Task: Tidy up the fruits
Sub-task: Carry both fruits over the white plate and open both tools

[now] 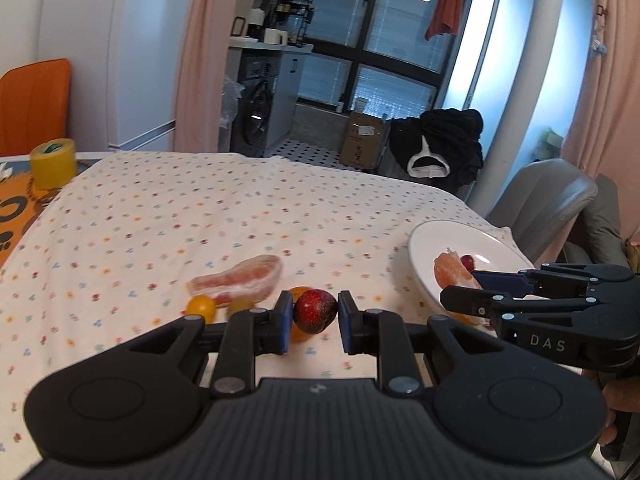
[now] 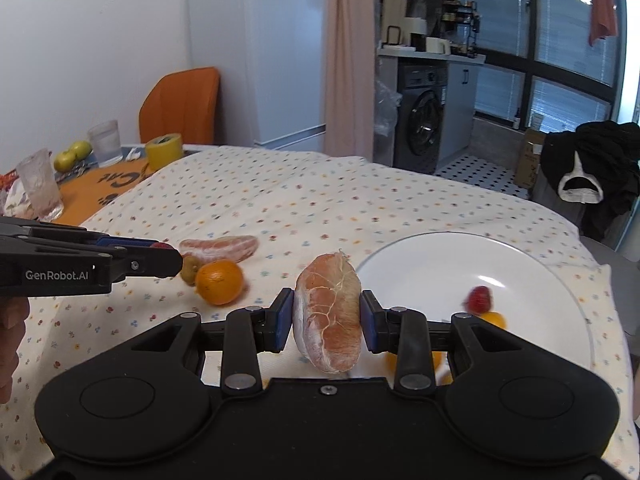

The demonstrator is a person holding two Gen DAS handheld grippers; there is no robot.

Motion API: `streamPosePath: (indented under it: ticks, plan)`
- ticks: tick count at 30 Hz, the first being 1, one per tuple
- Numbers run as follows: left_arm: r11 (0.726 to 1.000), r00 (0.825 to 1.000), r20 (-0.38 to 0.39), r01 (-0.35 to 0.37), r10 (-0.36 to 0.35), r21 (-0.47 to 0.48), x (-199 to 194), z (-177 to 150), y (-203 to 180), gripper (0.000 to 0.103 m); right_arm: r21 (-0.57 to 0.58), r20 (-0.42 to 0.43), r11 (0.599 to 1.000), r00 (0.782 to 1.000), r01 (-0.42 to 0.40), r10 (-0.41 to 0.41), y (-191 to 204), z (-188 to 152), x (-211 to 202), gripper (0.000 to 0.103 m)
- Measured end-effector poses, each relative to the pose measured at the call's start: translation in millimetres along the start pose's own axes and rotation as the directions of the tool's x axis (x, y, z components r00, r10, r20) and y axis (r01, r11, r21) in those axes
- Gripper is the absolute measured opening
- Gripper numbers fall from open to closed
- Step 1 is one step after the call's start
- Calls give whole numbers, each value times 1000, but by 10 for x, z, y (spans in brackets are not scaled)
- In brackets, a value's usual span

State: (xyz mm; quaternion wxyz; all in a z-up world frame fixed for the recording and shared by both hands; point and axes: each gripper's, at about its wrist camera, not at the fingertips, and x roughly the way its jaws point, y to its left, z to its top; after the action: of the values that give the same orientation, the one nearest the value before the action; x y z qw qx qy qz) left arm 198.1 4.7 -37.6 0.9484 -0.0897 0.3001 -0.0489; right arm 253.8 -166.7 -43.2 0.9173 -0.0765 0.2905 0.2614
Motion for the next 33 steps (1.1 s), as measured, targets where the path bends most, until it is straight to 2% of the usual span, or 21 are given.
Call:
streamPosePath:
  ticks: [22,33]
  plan:
    - [991,997,-17,82,-81,102,307,114,-715,22,123,22,981,988,148,-152,-846,-267,-369,33]
    - [985,995,-46,93,-88,143,523,149,-928,22,168,6,971,984,172,-176,-1111,-387,-344,33]
